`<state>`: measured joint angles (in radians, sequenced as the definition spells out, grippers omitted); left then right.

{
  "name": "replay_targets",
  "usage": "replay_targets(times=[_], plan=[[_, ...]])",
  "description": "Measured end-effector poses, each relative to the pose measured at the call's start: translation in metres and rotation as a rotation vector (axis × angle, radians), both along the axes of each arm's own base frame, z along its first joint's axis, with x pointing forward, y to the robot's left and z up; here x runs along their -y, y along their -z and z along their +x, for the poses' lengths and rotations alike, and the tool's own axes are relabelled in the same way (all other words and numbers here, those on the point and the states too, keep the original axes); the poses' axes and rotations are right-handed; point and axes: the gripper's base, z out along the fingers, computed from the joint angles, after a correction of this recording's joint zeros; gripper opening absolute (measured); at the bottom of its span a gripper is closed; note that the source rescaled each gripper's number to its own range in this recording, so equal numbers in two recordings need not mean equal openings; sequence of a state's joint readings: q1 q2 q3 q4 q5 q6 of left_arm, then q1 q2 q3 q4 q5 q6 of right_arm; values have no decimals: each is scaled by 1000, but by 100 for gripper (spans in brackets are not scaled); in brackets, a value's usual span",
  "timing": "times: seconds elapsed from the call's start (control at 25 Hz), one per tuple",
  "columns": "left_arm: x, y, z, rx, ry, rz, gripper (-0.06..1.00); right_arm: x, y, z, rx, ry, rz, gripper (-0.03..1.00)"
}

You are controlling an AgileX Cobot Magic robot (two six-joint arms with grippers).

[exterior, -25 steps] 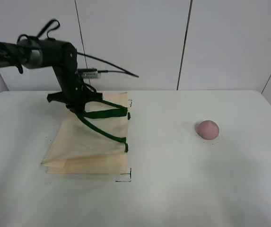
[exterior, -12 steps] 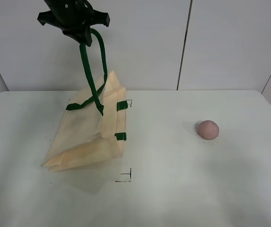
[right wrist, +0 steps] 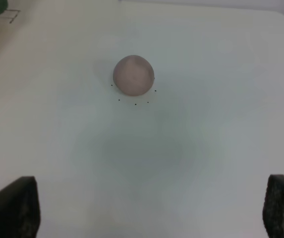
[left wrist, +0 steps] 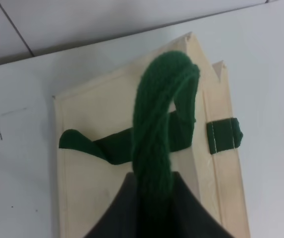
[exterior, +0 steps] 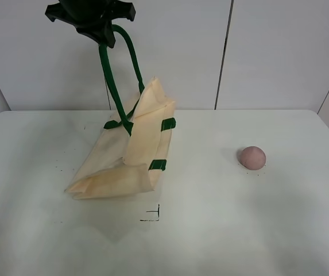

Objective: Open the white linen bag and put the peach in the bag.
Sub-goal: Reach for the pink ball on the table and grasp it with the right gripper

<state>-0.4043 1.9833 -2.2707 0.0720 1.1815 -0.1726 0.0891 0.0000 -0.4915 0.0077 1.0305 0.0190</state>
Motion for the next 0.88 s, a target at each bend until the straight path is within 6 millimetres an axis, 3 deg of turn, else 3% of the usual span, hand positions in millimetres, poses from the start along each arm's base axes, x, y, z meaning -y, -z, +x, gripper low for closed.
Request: replay_targets(times=[0.16,0.32,0.56,0.76,0.88], plan=[[0,0,0,1,7,5,0,-2,-2,20,-113,0,-10,100],[0,-1,-1,3,7,3,0,-6,-19,72,-243,1,-21,100],[-4,-14,-9,31,8,-7,0,-17,-23,188,-496,1,-42,100],[-4,-16,-10,36,9,-8,0,-26,4,294,-665,2,-56,100],[-4,-16,-10,35,9,-8,0,-31,23,346,-720,-6,-65,100]])
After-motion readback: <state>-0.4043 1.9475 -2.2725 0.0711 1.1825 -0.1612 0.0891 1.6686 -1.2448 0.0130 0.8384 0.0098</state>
